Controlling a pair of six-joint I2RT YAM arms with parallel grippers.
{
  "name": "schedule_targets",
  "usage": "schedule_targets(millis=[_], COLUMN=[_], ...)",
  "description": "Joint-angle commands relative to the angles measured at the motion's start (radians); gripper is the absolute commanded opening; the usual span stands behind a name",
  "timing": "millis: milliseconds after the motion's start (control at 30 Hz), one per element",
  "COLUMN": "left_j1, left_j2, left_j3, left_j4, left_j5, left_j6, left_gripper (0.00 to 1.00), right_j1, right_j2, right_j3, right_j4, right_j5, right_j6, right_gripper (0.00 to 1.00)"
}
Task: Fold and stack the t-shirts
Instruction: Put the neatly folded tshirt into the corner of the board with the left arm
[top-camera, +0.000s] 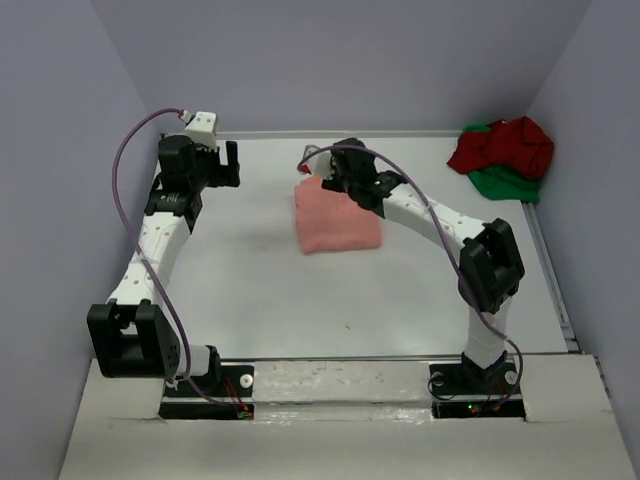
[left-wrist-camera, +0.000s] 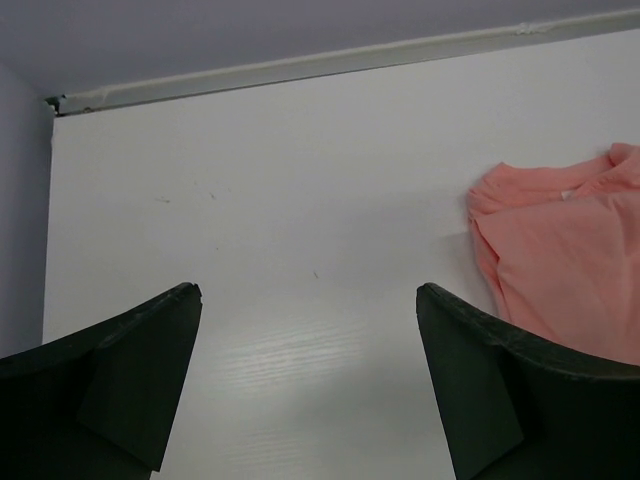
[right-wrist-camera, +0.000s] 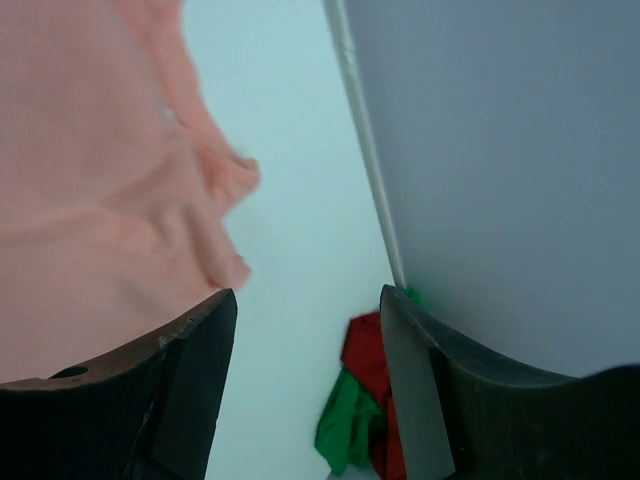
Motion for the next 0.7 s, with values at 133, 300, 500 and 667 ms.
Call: schedule_targets(millis=[133, 300, 500, 667], left_j1=[0.118, 0.167, 0.172, 0.172], left_j2=[0.124, 0.290, 0.528, 0.603], left_j3=[-0.114, -0.119, -0.037, -0.095], left_j4=[-0.051, 0.001, -0.072, 0.062], left_j5=[0.389, 0.608, 0.750, 0.857], left_j6=[-0.177, -0.288, -0.291, -0.370], left_gripper=[0.99, 0.93, 0.89, 0.88], right_j1=[-0.340, -0.442, -0.531, -0.569], right_j2=[-0.153, -0.242, -0.317, -0.326], right_j3=[-0.056, -0.212, -0.338, -0.383], right_j4=[0.076, 0.082, 0.084, 0.087], right_j5=[0.052, 0.041, 0.046, 0.058], right_j6=[0.074, 0.110, 0.108, 0.099], right_gripper=[0.65, 0.66, 0.68, 0.68])
